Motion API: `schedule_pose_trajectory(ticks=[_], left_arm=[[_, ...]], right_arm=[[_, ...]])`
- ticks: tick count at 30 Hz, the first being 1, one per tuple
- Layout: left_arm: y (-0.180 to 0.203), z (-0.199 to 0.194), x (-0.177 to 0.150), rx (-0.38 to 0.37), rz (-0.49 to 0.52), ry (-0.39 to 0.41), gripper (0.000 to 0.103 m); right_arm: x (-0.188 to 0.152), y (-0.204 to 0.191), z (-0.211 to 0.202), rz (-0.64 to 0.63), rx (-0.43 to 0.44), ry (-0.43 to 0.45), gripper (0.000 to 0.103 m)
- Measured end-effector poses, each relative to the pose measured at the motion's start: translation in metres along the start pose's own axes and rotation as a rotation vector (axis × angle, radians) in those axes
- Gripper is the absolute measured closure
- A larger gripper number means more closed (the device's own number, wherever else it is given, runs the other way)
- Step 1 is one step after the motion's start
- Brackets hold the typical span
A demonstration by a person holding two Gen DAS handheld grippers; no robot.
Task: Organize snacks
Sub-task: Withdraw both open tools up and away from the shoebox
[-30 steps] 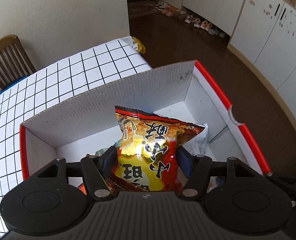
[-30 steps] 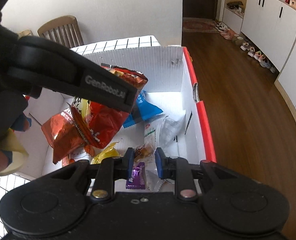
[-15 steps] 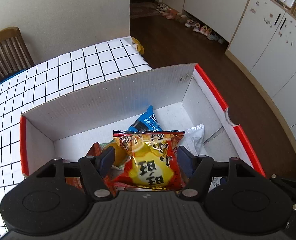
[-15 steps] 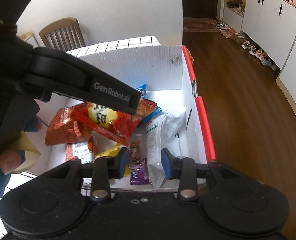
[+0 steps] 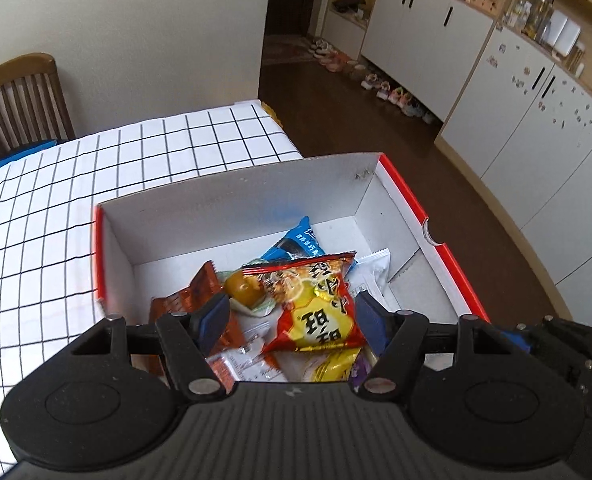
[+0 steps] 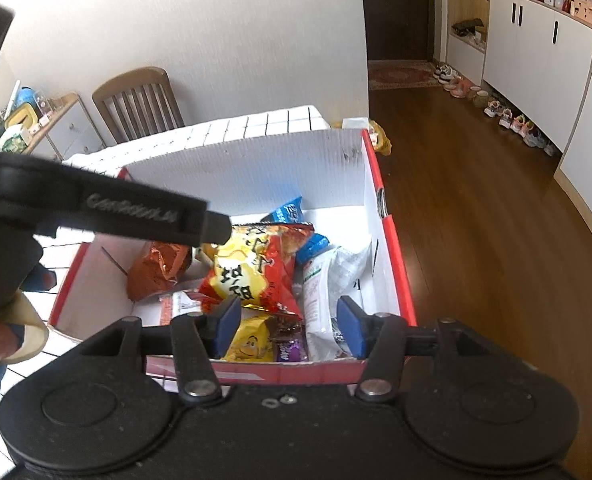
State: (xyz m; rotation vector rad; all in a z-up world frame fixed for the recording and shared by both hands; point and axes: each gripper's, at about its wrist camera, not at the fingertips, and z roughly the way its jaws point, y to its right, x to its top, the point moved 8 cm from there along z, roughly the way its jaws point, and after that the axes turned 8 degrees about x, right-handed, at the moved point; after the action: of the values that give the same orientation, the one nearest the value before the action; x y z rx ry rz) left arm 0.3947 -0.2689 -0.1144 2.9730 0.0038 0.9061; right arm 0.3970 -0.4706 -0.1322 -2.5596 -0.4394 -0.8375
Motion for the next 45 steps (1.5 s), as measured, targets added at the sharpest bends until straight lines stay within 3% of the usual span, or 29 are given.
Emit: schedule_pose_trajectory(ticks=[9, 19, 28, 32, 39, 41, 45], left_arm=[[-0.025, -0.045, -0.016, 0.006, -0.011, 0.08, 0.034], [-0.051, -0.096, -0.032, 0.004, -0.03, 0.178, 0.034], [-0.068, -0.129, -0.055, 0.026, 0.009, 0.259, 0.034], [-0.075, -0.139, -0.065, 0.012, 0.006, 0.273, 0.024], [-0.083, -0.156, -0.076, 0.005, 0.008, 0.306, 0.024], [-0.085, -0.16, -0.079, 0.0, 0.001, 0.314, 0.017], [-0.088, -0.165, -0.083, -0.017, -0.023, 0.31, 0.016]], right_arm=[[0.001, -0.024, -0.025, -0.038, 0.008, 0.073, 0.039], [0.002, -0.048, -0.056, -0.048, 0.043, 0.173, 0.019], [0.001, -0.072, -0.085, -0.071, 0.058, 0.258, 0.014], [0.0, -0.083, -0.096, -0.093, 0.065, 0.295, 0.008], [-0.001, -0.103, -0.115, -0.139, 0.066, 0.366, 0.001], [-0.002, -0.107, -0.119, -0.147, 0.064, 0.382, 0.0], [-0.002, -0.114, -0.124, -0.147, 0.077, 0.397, 0.0]])
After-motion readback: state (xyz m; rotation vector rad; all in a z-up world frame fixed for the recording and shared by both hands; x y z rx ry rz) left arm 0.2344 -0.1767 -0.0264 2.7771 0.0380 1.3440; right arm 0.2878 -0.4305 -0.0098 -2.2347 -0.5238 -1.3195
